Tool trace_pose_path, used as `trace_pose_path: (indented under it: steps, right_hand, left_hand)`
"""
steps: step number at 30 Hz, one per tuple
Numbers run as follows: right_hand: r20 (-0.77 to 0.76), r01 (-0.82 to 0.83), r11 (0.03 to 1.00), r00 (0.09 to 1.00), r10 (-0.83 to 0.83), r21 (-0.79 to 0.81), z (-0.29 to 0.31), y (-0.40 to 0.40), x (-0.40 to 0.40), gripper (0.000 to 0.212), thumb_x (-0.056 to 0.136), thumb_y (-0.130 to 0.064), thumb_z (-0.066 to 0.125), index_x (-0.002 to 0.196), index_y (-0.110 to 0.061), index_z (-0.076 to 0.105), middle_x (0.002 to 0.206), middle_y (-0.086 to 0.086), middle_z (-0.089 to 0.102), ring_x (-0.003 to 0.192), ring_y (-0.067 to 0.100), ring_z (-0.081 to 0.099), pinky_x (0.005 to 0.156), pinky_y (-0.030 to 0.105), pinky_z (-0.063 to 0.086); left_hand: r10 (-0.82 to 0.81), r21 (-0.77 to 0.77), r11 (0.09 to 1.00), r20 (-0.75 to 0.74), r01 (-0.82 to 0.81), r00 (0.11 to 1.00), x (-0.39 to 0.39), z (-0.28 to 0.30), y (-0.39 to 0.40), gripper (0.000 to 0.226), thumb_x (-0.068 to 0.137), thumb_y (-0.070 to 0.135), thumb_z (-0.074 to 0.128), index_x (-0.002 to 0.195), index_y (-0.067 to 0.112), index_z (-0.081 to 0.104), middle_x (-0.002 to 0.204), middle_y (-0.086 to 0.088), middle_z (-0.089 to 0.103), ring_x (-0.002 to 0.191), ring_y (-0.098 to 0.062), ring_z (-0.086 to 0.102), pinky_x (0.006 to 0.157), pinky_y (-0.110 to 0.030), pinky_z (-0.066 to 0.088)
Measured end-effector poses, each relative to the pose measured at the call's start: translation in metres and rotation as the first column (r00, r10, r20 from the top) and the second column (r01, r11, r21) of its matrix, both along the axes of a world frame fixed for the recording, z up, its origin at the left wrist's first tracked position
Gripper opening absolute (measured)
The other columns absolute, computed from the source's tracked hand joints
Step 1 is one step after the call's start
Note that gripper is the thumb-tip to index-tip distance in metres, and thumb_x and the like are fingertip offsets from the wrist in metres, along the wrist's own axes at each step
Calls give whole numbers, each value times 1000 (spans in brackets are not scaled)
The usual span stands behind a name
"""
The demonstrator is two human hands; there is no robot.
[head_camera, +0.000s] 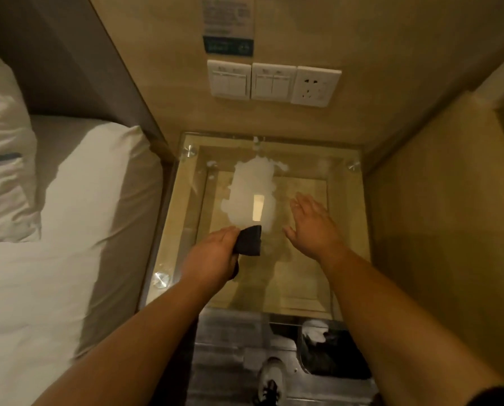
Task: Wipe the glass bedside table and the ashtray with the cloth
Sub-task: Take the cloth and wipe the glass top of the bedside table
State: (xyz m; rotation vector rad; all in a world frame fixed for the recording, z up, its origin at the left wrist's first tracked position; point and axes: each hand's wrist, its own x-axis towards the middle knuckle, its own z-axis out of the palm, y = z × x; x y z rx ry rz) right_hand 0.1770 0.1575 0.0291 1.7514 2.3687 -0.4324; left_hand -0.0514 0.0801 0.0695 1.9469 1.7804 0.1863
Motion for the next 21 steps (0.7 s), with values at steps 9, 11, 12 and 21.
trace_pose_path:
  steps: [9, 11, 12, 21]
  right_hand:
    - [-12, 17, 999, 1000, -17, -27, -44, 12, 0, 70, 96, -54, 11, 152, -16, -7, 158, 5, -16, 146, 21, -15, 119, 43, -3]
    - [-9, 22, 1000, 1000, -22, -13, -49, 12, 1, 72, 93, -56, 6, 152, -17, -5, 156, 3, -18, 145, 21, -15, 119, 43, -4]
    - [3, 22, 1000, 1000, -22, -10, -52, 13, 3, 73, 91, -56, 4, 152, -17, -5, 155, 3, -18, 145, 21, -15, 119, 42, -4]
    - [0, 31, 999, 1000, -31, 22, -55, 18, 0, 81, 93, -60, 5, 147, -7, 32, 154, 17, 29, 144, 33, 20, 117, 45, 10]
  left_hand:
    - [113, 14, 993, 32, -114, 993, 6, -12, 18, 44, 91, 18, 60, 134, 15, 53, 137, -5, 48, 119, -21, 51, 94, -24, 39]
    - [151, 4, 988, 65, -152, 986, 4, -15, 25, 38, 92, 19, 59, 130, 16, 56, 123, -4, 52, 105, -19, 56, 85, -22, 41]
    - [186, -31, 982, 127, -184, 974, 2, -17, 29, 34, 92, 19, 57, 126, 19, 58, 117, -2, 55, 99, -17, 58, 82, -23, 44]
    - [627, -312, 768, 539, -559, 562, -61, -1, 102, 20, 97, 31, 55, 113, 22, 61, 104, -2, 68, 97, -20, 65, 88, -43, 53]
